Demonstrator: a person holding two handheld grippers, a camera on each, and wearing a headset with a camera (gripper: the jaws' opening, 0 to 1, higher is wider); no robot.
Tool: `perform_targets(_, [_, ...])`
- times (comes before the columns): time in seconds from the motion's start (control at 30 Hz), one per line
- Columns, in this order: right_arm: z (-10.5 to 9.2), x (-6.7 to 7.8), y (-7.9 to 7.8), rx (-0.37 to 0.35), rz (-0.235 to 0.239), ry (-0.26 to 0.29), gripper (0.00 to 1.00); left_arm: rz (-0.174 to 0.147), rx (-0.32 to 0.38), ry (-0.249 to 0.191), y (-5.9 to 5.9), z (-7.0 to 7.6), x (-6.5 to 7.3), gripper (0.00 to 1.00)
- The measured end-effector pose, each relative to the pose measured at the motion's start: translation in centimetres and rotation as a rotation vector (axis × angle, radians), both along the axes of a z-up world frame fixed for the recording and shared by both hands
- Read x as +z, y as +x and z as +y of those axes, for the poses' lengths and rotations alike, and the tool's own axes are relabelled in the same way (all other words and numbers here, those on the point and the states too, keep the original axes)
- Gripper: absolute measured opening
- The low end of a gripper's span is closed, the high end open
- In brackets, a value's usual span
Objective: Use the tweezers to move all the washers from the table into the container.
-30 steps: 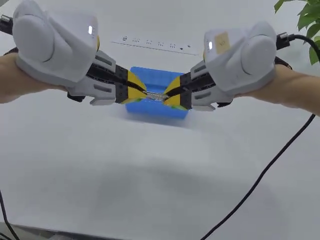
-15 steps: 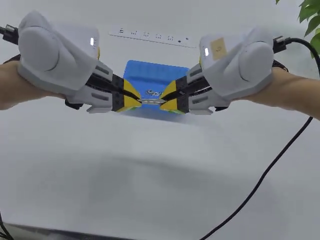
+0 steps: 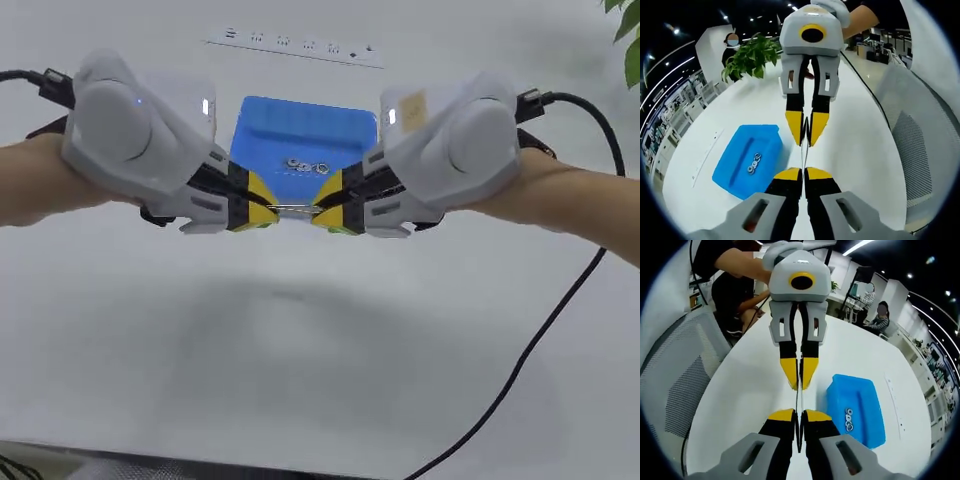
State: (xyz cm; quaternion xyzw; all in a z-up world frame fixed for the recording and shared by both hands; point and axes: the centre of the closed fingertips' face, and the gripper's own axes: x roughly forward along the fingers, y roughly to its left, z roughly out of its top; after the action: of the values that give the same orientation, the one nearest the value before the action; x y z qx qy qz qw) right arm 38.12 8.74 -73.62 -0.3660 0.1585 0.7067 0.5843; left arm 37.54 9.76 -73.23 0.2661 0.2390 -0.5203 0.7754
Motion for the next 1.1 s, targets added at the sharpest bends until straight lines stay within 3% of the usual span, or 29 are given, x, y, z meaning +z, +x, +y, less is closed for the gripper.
perform_targets(0.1, [-0.2,-1.4,0.5,-0.037,0.026,-0.017,0.08,0.033,0.030,-0.002,0.6,-0.2,-1.5,0.06])
perform_targets(0.2, [-0.3,-2.6,0.7,-0.045,0.024,-0.041,0.08,0.059,0.036,0.015,1.0,-0.3,-3.0,0.06])
perform_targets(0.33, [-0.6,-3.9,1.1,-0.077,0.050,-0.061,0.08,0.074,0.043,0.046,1.6,-0.3,-4.5,0.07])
perform_targets(0.57, [-0.6,-4.9,1.4,-0.091,0.078,-0.073,0.08,0.112,0.085,0.034,2.1,0.0,-5.4,0.09])
perform_targets(0.7, [-0.5,-5.3,1.3,-0.085,0.093,-0.083,0.08,0.114,0.081,0.042,1.9,0.1,-5.6,0.09])
perform_targets(1.1, [-0.6,-6.0,1.2,-0.079,0.080,-0.108,0.08,0.139,0.100,0.060,1.9,0.3,-6.7,0.09])
